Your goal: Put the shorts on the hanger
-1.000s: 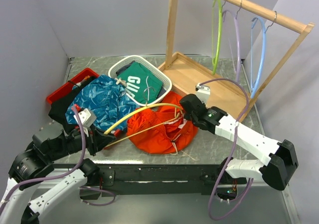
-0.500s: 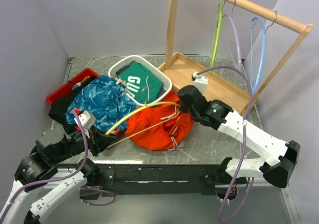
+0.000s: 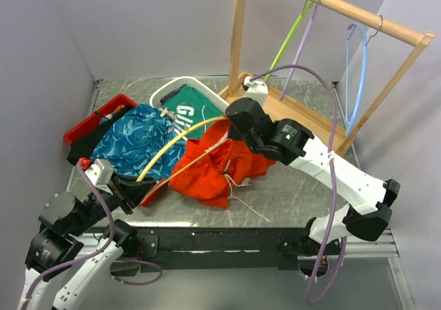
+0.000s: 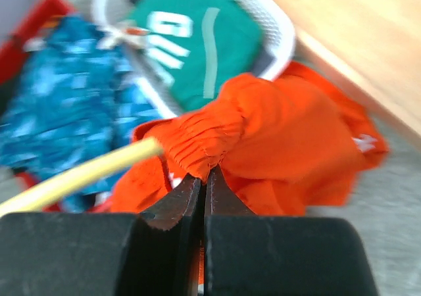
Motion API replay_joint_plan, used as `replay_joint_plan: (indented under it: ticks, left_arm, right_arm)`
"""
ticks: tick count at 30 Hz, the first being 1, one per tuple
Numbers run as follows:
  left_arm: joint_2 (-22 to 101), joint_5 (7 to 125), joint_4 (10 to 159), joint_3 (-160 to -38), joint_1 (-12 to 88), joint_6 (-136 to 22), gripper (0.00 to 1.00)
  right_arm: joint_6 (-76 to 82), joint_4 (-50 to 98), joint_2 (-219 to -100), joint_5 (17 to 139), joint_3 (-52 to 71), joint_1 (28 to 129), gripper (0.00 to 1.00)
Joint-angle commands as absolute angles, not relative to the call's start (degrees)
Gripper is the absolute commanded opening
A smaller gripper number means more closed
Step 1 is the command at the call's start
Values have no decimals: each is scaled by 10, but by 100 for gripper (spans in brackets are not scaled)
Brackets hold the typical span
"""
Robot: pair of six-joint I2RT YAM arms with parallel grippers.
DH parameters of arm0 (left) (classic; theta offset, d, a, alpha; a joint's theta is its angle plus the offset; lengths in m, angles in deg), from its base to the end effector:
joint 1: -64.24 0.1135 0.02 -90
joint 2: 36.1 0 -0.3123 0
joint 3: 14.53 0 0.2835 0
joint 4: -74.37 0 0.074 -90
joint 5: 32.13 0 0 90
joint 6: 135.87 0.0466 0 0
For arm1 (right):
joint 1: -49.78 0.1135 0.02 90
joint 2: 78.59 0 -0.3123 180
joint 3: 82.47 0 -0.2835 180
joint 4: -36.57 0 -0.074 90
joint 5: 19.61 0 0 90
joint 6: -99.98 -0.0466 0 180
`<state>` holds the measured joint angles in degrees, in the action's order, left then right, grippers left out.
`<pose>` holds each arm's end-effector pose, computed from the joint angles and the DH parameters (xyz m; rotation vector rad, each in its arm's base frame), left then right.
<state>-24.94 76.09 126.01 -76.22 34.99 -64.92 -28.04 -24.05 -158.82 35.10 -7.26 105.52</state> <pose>0.0034 -0.0186 0.3905 0.4038 1.6151 -0.9006 0.1998 0.2455 0.4732 0.0122 2.0874 0.3174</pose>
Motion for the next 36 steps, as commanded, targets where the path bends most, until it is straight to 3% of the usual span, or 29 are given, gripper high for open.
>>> replay_joint_plan:
  ticks: [1, 11, 17, 27, 31, 36]
  left_arm:
    - [-267, 772, 1148, -769, 381, -651, 1]
    - [-290, 819, 1117, -750, 431, -665, 1]
    - [-306, 834, 1108, -726, 439, -674, 1]
    - [-287, 885, 1063, -685, 449, -706, 1]
    - [-305, 898, 1013, -653, 461, -751, 1]
    - [-326, 894, 971, -609, 475, -811, 1]
  right_arm:
    - [-273, -253, -1622, 395, -163, 1074, 0]
    - [-256, -304, -1714, 407, -331, 1087, 0]
    - [-232, -368, -1775, 393, -474, 1073, 6]
    - [-174, -318, -1773, 397, -457, 1076, 24]
    - [-157, -312, -1766, 393, -426, 1097, 38]
    - [-186, -317, -1737, 375, -363, 1101, 47]
